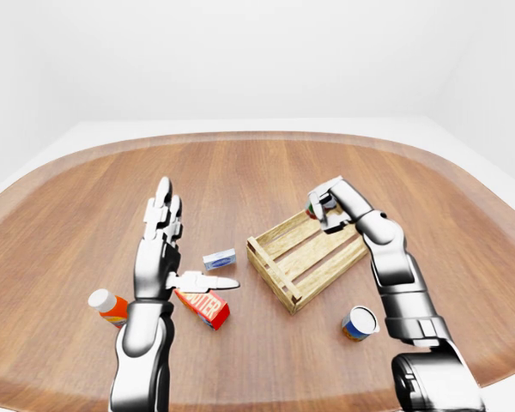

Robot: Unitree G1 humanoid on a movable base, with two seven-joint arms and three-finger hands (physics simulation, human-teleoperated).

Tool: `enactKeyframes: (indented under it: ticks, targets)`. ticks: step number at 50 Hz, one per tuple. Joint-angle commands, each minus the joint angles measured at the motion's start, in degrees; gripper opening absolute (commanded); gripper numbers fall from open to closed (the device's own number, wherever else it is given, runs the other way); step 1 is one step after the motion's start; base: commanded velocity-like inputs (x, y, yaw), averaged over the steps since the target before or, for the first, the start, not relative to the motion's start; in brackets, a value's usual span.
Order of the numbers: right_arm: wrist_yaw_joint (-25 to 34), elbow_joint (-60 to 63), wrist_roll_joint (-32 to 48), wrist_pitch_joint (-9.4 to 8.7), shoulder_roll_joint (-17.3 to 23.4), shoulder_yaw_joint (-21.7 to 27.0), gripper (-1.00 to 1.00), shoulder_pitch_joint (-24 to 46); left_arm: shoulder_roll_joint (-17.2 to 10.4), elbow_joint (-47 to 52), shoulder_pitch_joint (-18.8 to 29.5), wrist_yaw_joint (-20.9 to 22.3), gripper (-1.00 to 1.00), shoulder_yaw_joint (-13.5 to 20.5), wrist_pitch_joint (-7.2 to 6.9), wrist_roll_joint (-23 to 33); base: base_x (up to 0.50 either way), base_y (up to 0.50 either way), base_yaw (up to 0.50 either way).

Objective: Pick up the tomato sauce, and put it in the wooden tray.

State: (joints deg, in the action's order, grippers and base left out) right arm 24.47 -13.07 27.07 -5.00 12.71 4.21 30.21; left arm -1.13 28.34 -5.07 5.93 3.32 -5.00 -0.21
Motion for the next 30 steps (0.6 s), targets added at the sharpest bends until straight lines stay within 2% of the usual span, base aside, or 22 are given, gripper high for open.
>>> enactKeyframes:
  ticks: [1, 8, 20, 30]
  targets:
    - [-3.02, -25.07, -3.12, 0.00, 2.43, 0.66, -1.00, 11.89, -0.04, -0.90, 0.32, -0.02, 1.00, 0.19, 0.00, -0.09, 0.00, 0.00, 0.00]
    - [-3.29, -35.21, -3.31, 0.00, 3.23, -0.92, -1.00, 15.71, -0.04, -0.11, 0.11, -0.03, 1.00, 0.13, 0.00, -0.06, 0.00, 0.00, 0.00]
    - [-8.23, -48.51, -0.69, 0.00, 1.30, -2.13, -1.00, 19.44, -0.06, -0.65, 0.15, 0.00, 1.00, 0.26, 0.00, -0.10, 0.00, 0.00, 0.00]
    - [-16.96, -57.75, 3.09, 0.00, -1.42, -4.13, -1.00, 22.62, -0.11, -0.78, 0.26, 0.05, 1.00, 0.51, 0.00, -0.34, 0.00, 0.00, 0.00]
